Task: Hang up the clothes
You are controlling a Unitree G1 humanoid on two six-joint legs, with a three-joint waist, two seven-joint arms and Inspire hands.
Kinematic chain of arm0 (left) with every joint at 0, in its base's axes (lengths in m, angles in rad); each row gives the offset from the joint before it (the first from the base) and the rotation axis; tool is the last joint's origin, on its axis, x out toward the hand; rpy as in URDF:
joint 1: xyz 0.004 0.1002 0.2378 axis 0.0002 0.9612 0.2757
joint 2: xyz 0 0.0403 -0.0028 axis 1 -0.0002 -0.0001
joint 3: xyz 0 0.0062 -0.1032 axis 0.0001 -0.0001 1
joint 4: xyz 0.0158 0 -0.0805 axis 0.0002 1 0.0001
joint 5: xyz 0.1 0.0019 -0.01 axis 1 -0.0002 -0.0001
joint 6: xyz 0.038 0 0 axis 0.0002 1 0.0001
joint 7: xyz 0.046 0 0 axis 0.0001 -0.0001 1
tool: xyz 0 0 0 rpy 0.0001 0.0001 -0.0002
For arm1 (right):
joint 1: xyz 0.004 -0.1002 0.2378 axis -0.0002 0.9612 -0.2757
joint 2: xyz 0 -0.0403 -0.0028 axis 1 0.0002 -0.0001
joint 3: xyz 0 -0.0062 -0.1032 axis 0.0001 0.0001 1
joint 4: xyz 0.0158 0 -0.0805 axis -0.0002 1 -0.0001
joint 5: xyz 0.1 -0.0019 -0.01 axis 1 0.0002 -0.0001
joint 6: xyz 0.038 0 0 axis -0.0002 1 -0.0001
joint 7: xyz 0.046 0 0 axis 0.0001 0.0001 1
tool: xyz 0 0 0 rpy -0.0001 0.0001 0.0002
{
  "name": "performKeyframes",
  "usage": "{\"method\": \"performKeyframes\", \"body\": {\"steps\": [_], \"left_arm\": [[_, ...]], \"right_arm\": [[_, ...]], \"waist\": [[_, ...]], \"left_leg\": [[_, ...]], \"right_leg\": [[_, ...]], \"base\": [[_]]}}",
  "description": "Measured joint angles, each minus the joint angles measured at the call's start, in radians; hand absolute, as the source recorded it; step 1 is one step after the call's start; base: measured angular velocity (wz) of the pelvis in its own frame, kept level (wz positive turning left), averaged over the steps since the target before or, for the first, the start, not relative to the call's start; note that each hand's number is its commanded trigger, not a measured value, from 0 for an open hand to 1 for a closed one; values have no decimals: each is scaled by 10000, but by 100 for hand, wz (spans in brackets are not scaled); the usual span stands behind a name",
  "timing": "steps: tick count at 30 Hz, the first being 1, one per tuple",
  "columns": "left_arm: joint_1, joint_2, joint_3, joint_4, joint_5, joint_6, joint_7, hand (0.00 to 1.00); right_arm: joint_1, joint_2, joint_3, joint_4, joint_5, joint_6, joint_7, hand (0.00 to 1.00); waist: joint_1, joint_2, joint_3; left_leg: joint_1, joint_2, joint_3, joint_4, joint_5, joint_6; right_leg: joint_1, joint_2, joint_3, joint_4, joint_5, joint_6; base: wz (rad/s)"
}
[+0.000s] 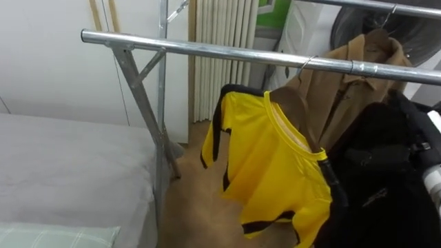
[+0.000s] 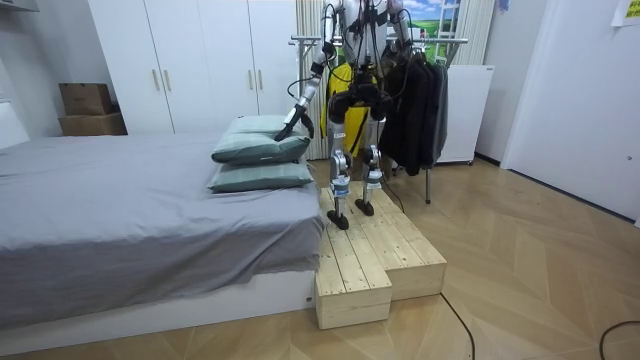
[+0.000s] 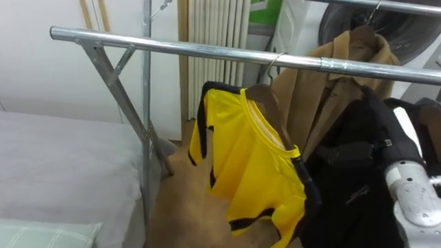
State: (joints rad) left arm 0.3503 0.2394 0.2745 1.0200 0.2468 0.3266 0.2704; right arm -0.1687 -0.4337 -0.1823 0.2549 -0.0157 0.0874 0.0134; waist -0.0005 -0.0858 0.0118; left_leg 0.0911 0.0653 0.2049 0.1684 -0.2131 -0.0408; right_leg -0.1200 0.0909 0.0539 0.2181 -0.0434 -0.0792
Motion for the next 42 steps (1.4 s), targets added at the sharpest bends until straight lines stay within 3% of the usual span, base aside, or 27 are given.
{"method": "performKeyframes", "body": {"steps": [2,4,13,16,21,26,29,35,42], "left_arm": [[12,-32,-8,0,-26,6,72,0],[80,-77,-6,0,-27,18,88,0],[154,-247,168,6,-24,90,17,0],[154,-306,165,6,-34,150,5,0],[154,-379,149,6,-33,150,43,0],[152,-546,151,6,-37,163,241,0],[148,-585,176,6,-36,161,278,0],[143,-675,179,15,-217,159,301,0],[-23,-717,173,619,-479,-175,233,0]], "right_arm": [[512,143,-3,-129,174,5,-9,0],[906,510,-9,-218,194,6,-75,0],[2648,901,-61,-149,762,-3,-329,0],[2926,1146,-58,147,1143,-28,-340,0],[3145,1904,199,1479,1252,-41,-312,0],[3424,2291,627,2780,1555,-84,-262,0],[3501,2607,622,3609,2071,-379,-259,0],[3467,2689,649,5731,2545,-887,-176,0],[3680,2703,821,7996,3838,-920,225,0]], "waist": [[-33,18,5],[-311,59,15],[-475,259,23],[-510,371,25],[-488,420,21],[-500,567,34],[-502,595,40],[-493,738,34],[-495,899,26]], "left_leg": [[2,0,-3,15,-16,-3],[-107,-5,-8,43,-54,14],[-7,-14,52,15,-57,19],[-97,-15,51,36,-112,36],[-73,-17,94,21,-108,32],[58,-27,95,-6,-126,39],[50,-29,93,-12,-131,42],[67,-31,104,-8,-176,79],[46,-74,119,-43,-192,108]], "right_leg": [[1,-4,2,24,-50,9],[-53,-24,25,25,-130,99],[-16,-1,163,36,-69,33],[-15,6,210,6,-130,144],[-70,23,245,32,-124,144],[-10,30,254,36,-114,120],[-12,32,259,28,-115,118],[5,20,254,19,-115,117],[50,-8,306,28,-139,149]], "base": [[5],[6],[-4],[-4],[-1],[0],[0],[0],[0]]}}
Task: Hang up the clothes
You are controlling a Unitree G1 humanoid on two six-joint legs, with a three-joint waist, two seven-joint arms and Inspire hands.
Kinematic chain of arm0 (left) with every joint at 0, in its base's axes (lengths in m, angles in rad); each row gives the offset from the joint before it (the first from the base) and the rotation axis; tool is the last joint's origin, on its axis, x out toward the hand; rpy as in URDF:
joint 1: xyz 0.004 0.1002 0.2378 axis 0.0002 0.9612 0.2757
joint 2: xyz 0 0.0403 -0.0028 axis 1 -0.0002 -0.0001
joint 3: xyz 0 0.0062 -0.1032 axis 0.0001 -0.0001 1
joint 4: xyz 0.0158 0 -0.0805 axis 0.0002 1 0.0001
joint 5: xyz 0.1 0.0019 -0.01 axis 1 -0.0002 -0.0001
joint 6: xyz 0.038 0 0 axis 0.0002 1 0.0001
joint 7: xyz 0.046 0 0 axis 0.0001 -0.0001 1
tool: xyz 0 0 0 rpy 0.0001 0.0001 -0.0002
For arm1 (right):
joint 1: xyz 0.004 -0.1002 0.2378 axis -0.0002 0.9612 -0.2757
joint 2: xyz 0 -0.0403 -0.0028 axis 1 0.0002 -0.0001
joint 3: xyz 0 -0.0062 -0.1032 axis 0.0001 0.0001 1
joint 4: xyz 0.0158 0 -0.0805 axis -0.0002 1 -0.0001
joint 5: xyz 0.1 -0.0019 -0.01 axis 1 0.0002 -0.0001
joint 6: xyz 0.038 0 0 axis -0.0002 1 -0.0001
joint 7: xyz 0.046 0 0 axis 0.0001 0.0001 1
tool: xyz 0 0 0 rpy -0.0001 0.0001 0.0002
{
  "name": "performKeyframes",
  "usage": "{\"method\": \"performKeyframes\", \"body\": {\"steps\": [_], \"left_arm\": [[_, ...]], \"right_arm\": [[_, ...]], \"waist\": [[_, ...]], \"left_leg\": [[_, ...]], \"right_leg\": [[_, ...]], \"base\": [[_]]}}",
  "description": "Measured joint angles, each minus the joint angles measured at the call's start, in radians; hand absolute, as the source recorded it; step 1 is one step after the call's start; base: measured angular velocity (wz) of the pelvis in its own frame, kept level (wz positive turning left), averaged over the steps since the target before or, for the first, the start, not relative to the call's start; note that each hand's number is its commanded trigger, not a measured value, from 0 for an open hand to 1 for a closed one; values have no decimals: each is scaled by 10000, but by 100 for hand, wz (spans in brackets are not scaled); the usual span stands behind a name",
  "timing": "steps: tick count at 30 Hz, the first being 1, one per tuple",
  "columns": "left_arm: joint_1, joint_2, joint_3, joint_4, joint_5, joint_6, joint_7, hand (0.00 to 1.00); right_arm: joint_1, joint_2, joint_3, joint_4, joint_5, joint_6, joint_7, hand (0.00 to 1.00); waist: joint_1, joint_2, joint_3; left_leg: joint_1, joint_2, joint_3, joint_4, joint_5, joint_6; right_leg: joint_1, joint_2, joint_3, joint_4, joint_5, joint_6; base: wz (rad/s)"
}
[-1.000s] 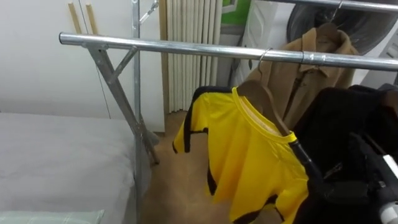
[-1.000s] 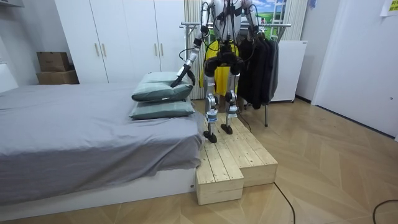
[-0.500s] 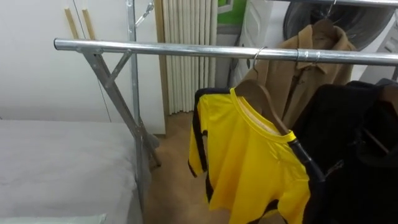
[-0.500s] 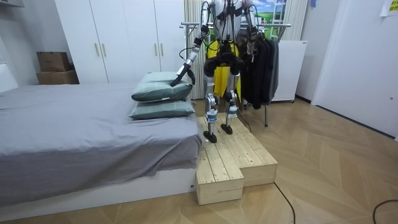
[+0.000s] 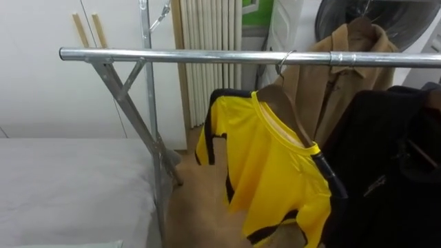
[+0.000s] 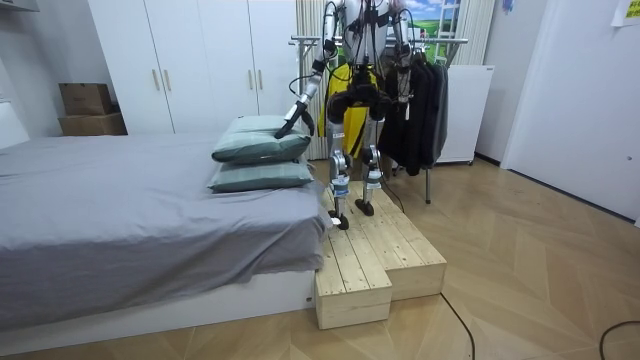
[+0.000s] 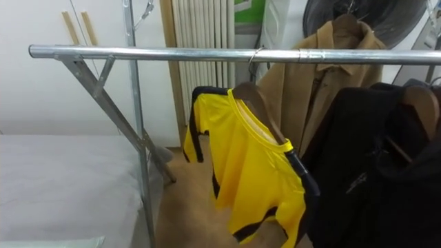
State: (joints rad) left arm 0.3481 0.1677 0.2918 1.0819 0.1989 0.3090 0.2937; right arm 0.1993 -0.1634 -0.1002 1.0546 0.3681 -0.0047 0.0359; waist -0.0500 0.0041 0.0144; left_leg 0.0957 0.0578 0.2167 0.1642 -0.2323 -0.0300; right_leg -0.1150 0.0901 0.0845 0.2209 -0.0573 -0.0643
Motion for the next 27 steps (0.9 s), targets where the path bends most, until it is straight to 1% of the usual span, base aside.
{"method": "performKeyframes", "body": {"steps": [3,4,8,12,17,20,21,27], "left_arm": [[-99,2,9,114,-135,-15,17,0],[-99,2,7,126,-334,-44,48,0],[-157,3,-20,165,-821,-105,86,0],[-168,3,-23,175,-901,-115,84,0],[-171,3,-35,180,-893,-114,78,0],[-171,2,-61,234,-883,-114,28,0],[-172,8,-208,286,-881,-113,-15,0],[-225,32,-241,396,-884,-109,-333,0]], "right_arm": [[3,89,-2,464,-21,-90,125,0],[0,135,-2,681,-13,-205,133,0],[-31,164,9,1058,41,-261,328,0],[-12,165,9,1223,48,-257,331,0],[-14,164,7,1264,24,-251,331,0],[-23,160,2,1316,-173,-250,329,0],[-24,149,-1,1357,-240,-248,325,0],[-137,147,2,1557,-245,-182,263,0]], "waist": [[-16,2,3],[-27,-7,10],[-57,1,18],[-66,0,21],[-108,29,4],[-111,71,25],[-111,111,43],[-111,172,61]], "left_leg": [[-12,-4,-3,13,-2,4],[-4,-4,-6,13,-2,5],[-95,-2,-29,23,-5,6],[-135,5,-45,13,-6,6],[-137,2,-128,-18,-6,13],[-113,0,-140,-19,-7,16],[-96,-1,-143,-19,-14,27],[-120,-9,-120,-6,-26,45]], "right_leg": [[-7,-12,-25,-6,4,-3],[-29,-11,-24,-22,3,1],[-56,-17,-55,-22,1,3],[-72,-10,-64,-67,2,2],[-32,-18,-109,-173,30,-10],[15,-18,-134,-187,30,-10],[36,-20,-164,-195,28,-7],[-51,-13,-89,-170,17,10]], "base": [[0],[0],[0],[0],[3],[0],[0],[0]]}}
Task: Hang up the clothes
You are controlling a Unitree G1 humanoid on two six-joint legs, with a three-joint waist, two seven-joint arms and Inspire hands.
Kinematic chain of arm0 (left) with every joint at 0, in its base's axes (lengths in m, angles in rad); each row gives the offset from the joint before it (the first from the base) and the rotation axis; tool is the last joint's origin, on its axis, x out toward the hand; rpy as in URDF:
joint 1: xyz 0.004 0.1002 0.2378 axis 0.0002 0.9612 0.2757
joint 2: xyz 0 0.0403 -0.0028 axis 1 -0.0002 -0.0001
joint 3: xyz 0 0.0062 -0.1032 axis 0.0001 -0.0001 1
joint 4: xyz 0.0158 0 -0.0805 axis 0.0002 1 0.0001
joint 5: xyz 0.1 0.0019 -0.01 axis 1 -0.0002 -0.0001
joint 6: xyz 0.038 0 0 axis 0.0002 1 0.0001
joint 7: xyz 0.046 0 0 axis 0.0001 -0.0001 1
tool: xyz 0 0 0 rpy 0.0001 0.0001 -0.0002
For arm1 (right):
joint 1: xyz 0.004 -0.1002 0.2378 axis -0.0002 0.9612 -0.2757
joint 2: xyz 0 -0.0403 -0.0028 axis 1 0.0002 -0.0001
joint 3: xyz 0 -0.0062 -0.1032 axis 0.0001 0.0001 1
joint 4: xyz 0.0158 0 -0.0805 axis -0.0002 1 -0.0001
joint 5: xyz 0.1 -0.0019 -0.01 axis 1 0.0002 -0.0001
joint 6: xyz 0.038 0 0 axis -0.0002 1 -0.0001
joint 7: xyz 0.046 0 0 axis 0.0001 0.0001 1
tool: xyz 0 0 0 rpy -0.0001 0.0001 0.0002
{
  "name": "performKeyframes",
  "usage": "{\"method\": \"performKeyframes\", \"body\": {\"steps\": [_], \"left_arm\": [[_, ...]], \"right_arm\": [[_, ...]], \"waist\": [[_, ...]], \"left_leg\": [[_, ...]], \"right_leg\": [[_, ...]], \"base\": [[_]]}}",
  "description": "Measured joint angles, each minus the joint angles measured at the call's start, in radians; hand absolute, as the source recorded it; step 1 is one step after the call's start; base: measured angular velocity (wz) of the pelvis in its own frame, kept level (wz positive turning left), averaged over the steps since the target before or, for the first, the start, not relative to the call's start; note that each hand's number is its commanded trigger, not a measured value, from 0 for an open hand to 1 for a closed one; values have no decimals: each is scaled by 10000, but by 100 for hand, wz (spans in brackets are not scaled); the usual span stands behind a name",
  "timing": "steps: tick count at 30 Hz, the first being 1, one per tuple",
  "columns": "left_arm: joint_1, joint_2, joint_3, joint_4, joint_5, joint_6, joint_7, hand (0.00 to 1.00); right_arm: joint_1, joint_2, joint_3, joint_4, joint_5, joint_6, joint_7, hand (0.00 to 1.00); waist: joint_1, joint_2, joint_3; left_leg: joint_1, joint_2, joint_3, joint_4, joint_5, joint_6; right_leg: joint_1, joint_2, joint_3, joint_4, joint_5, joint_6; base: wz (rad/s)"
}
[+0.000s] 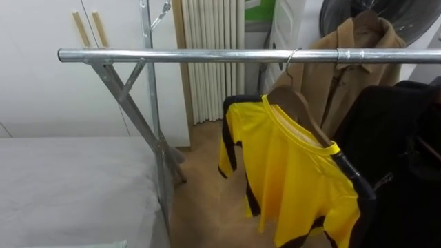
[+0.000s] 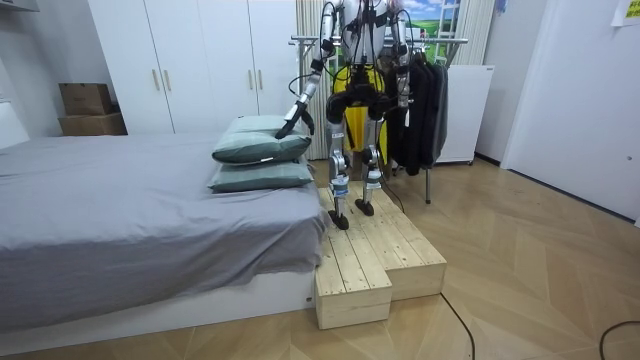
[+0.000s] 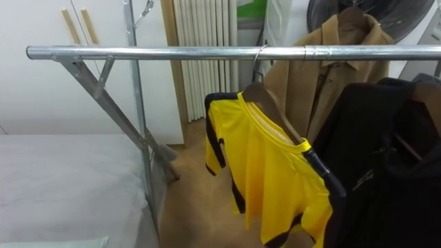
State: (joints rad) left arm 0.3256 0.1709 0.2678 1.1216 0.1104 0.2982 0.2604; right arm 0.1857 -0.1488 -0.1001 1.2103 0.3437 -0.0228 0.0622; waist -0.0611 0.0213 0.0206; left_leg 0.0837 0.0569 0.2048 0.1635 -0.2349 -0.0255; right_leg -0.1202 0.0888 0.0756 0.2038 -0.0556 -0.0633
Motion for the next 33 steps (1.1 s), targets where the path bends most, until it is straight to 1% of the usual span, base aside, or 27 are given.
{"method": "performKeyframes", "body": {"steps": [3,4,6,10,15,25,33], "left_arm": [[-7,-1,0,13,14,3,-50,0],[-6,0,0,28,16,6,-63,0],[-5,-1,0,44,16,6,-66,0],[-5,1,-1,44,17,15,-64,0],[-4,2,0,44,19,26,-64,0],[-4,22,7,44,19,47,2,0],[-3,22,19,44,28,47,26,0]], "right_arm": [[-24,5,8,1,6,16,-82,0],[-32,5,9,7,4,26,-90,0],[-49,9,9,11,4,48,-88,0],[-105,7,9,12,-4,266,-45,0],[-92,7,4,12,1,462,-50,0],[-92,41,1,13,-141,469,-75,0],[-104,40,-2,-11,-356,466,-72,0]], "waist": [[5,8,5],[14,-27,33],[23,-31,35],[28,-78,15],[30,-91,9],[28,-158,-11],[45,-162,-16]], "left_leg": [[32,1,-1,-2,0,0],[53,1,-1,-14,0,0],[64,1,-4,-30,-2,1],[99,-1,-31,-21,-5,5],[112,-5,-30,-14,-4,6],[155,-4,-32,-10,-5,6],[155,2,-30,-8,-5,6]], "right_leg": [[20,0,-6,-3,0,0],[48,-1,-27,-2,-1,0],[101,-3,-63,-13,-10,11],[164,-24,-57,-20,-19,21],[170,-26,-70,-15,-19,21],[166,-24,-58,-9,-20,23],[195,-22,-98,2,-19,21]], "base": [[0],[0],[0],[2],[0],[0],[0]]}}
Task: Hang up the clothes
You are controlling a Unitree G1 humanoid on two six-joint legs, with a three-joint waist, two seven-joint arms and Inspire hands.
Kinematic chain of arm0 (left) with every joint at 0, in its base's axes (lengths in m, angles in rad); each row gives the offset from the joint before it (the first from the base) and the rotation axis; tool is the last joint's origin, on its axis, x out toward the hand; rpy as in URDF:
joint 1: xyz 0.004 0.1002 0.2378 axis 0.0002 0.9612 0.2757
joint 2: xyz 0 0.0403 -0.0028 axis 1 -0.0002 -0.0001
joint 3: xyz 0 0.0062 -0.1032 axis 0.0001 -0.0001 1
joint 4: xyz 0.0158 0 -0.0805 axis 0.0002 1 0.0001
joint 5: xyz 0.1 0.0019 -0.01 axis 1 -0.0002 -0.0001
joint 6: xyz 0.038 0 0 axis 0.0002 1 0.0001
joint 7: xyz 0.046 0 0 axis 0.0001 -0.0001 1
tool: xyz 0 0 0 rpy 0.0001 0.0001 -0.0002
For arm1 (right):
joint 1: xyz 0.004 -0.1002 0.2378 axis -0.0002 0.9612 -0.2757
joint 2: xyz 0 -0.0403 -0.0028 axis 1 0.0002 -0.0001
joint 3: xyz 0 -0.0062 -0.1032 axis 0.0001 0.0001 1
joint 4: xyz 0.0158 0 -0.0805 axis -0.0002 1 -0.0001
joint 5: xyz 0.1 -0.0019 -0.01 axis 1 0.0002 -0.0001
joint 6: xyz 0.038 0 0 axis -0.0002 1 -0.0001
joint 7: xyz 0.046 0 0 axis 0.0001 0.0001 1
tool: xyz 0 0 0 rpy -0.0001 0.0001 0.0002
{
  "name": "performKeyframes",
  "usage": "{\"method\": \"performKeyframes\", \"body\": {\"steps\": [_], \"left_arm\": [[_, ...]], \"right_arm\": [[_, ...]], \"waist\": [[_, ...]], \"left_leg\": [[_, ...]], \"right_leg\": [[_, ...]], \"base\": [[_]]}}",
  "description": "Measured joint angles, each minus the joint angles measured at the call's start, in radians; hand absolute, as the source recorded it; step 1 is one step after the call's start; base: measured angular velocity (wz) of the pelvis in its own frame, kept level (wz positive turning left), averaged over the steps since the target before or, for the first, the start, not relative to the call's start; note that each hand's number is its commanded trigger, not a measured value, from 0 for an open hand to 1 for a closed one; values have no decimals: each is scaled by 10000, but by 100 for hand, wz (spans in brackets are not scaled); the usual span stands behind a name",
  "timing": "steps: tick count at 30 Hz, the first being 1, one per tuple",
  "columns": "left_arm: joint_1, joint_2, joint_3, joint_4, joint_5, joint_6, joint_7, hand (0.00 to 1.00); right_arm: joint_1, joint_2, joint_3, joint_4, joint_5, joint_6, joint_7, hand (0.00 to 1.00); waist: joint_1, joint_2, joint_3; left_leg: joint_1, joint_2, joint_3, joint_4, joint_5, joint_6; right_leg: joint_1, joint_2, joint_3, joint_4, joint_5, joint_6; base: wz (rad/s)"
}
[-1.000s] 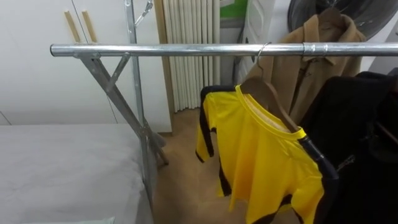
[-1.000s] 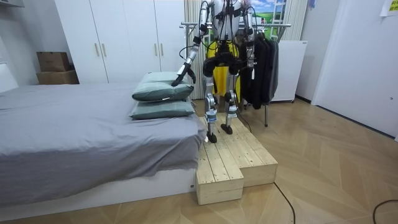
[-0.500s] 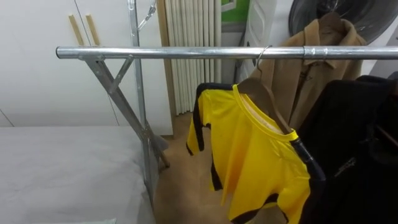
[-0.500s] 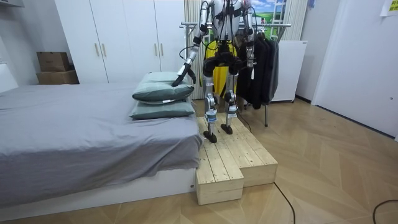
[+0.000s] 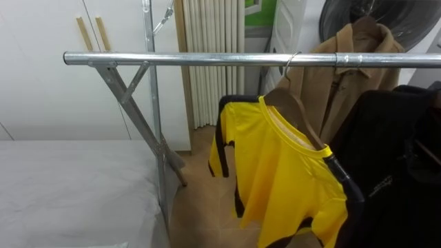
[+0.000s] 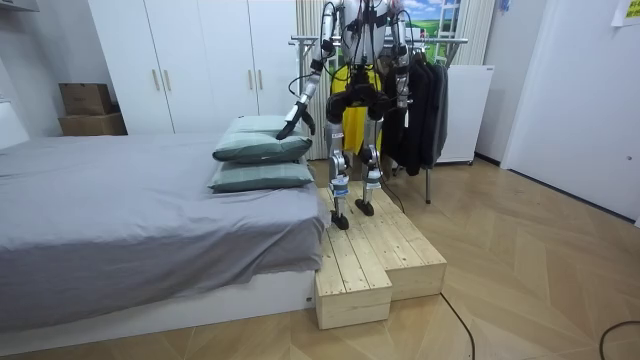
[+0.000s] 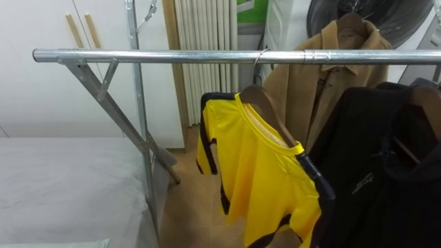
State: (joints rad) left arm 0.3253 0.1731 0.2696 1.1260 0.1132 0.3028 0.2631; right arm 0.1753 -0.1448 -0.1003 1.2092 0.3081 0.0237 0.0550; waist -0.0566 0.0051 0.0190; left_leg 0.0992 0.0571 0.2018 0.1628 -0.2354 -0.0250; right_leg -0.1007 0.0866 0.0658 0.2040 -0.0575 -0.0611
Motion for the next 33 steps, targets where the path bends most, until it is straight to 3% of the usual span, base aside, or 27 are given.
{"method": "performKeyframes", "body": {"steps": [6,11,14,15,17,18,19,20,21,22,23,25,28,30,31,32,33], "left_arm": [[-8,73,-381,55,-11,0,2,0],[-319,129,-546,31,71,-44,17,0],[-663,253,-839,-84,69,-393,38,0],[-732,279,-926,-85,69,-458,36,0],[-1085,389,-1260,-405,41,-657,-26,0],[-1158,400,-1357,-550,12,-734,-49,0],[-1257,420,-1563,-806,-19,-884,-86,0],[-1498,402,-1592,-887,-19,-1107,-134,0],[-1599,402,-1625,-889,-18,-1205,-164,0],[-1671,361,-1791,-863,-11,-1378,-339,0],[-1706,361,-1868,-850,-7,-1450,-468,0],[-1799,315,-1985,-864,-11,-1781,-1064,0],[-1893,102,-2169,-843,-227,-1935,-1588,0],[-1919,-97,-2172,-720,-253,-1894,-1860,0],[-1766,-162,-2158,-718,-286,-1882,-1964,0],[-1708,-105,-2071,-718,-361,-1930,-2014,0],[-1691,-84,-1997,-704,-363,-1936,-2037,0]], "right_arm": [[-189,-130,567,-96,11,-7,30,0],[-760,-412,1300,-79,-649,-25,66,0],[-1137,-631,1621,-46,-1480,-10,220,0],[-1158,-667,1677,-38,-1533,-5,222,0],[-1138,-705,1651,49,-1566,6,213,0],[-1158,-714,1639,127,-1613,6,212,0],[-1197,-717,1626,301,-1626,9,212,0],[-1158,-743,1488,390,-1629,109,206,0],[-1133,-768,1407,399,-1630,225,202,0],[-1123,-839,1305,398,-1734,471,195,0],[-1112,-861,1229,393,-1812,568,196,0],[-1025,-883,1144,388,-1938,830,89,0],[-1026,-891,1144,356,-2034,985,-105,0],[-1040,-900,1150,360,-2071,1033,-197,0],[-1015,-873,1145,356,-2065,1021,-202,0],[-969,-822,1065,367,-2085,1003,-185,0],[-945,-827,1014,376,-2123,1007,-163,0]], "waist": [[96,46,-21],[119,160,-40],[228,211,-35],[280,218,-38],[286,159,-36],[315,126,-47],[371,23,-46],[335,-37,-66],[370,-39,-61],[339,20,-89],[315,52,-88],[308,95,-79],[278,95,-77],[313,82,-68],[297,41,-95],[312,-50,-112],[342,-80,-116]], "left_leg": [[1,56,-35,86,-45,-27],[-532,70,-514,451,-72,-42],[-1139,28,-1232,891,-17,-85],[-1264,40,-1203,995,30,-104],[-1828,54,-672,1129,492,-75],[-1915,47,-448,996,682,-55],[-1951,14,117,555,1143,-14],[-2048,255,1330,741,1258,85],[-2104,408,1904,1120,1104,180],[-2006,735,2859,1964,661,317],[-1844,865,3183,2267,465,341],[-838,1085,4041,2476,-1,242],[-56,867,4284,1519,-111,66],[-91,773,4393,950,-143,8],[-180,741,4307,660,-143,6],[-225,696,4092,444,-11,-204],[-274,705,3900,410,10,-187]], "right_leg": [[71,-39,-301,0,-9,-60],[-105,-186,-813,93,-83,-126],[-226,-418,-1654,186,-194,-211],[-213,-456,-1854,185,-225,-237],[-162,-788,-2955,165,-384,-274],[-173,-890,-3228,147,-427,-291],[-230,-1161,-3857,-40,-529,-394],[-152,-1411,-4680,-191,-637,-339],[-117,-1505,-5075,-159,-713,-320],[51,-1609,-5793,-121,-835,-316],[173,-1648,-6106,-94,-907,-314],[627,-1797,-7347,29,-1172,-250],[731,-1921,-8428,251,-1322,-110],[732,-2054,-8969,565,-1392,-202],[770,-2087,-9364,585,-1403,-181],[862,-2182,-9708,595,-1386,-158],[911,-2232,-9840,622,-1388,-154]], "base": [[3],[31],[75],[111],[145],[154],[162],[168],[174],[137],[166],[160],[148],[106],[91],[89],[81]]}}
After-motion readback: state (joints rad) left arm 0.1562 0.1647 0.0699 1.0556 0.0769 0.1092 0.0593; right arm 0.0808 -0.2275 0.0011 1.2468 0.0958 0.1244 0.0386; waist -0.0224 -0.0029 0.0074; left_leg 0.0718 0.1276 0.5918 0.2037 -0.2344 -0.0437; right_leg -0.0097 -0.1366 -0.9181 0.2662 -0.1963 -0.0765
